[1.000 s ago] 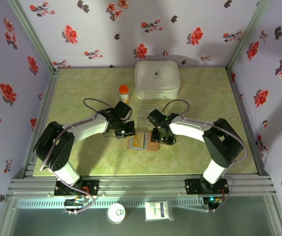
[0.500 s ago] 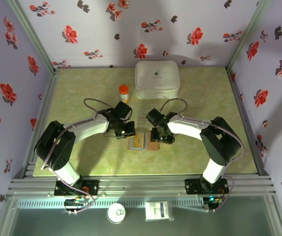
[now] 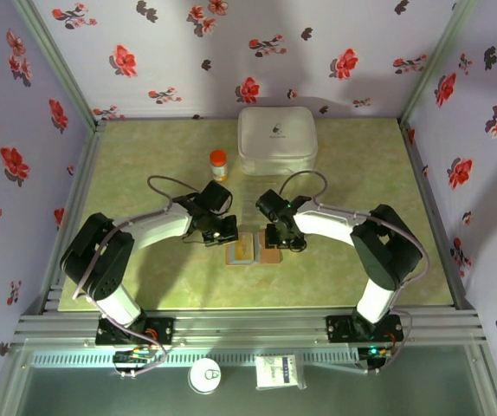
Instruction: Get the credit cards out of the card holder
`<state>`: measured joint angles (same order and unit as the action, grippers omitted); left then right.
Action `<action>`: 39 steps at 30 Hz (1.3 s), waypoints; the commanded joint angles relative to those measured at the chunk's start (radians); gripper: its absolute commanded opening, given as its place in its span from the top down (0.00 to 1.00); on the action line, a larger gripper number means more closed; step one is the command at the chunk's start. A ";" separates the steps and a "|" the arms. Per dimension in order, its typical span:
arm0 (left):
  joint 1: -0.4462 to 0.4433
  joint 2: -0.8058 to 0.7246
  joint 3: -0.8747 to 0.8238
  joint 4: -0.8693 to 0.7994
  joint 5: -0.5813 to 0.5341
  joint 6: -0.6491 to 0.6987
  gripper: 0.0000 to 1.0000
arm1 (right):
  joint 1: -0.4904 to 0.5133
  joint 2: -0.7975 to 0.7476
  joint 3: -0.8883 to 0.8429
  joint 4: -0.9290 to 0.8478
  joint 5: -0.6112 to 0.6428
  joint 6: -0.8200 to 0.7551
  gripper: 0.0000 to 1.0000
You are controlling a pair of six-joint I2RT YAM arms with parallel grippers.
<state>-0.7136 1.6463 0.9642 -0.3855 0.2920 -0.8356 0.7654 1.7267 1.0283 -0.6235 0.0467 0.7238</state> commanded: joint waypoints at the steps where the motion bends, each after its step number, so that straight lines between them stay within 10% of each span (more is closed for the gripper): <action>1: -0.004 -0.032 -0.026 0.032 0.024 -0.025 1.00 | -0.006 -0.060 0.009 -0.013 -0.023 0.015 0.44; 39: -0.015 0.003 -0.070 0.031 0.021 -0.041 1.00 | -0.002 0.010 -0.078 0.409 -0.379 0.143 0.75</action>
<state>-0.7212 1.6409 0.9001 -0.3267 0.3248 -0.8768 0.7654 1.7180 0.9653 -0.2287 -0.3161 0.8501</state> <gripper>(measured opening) 0.037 0.255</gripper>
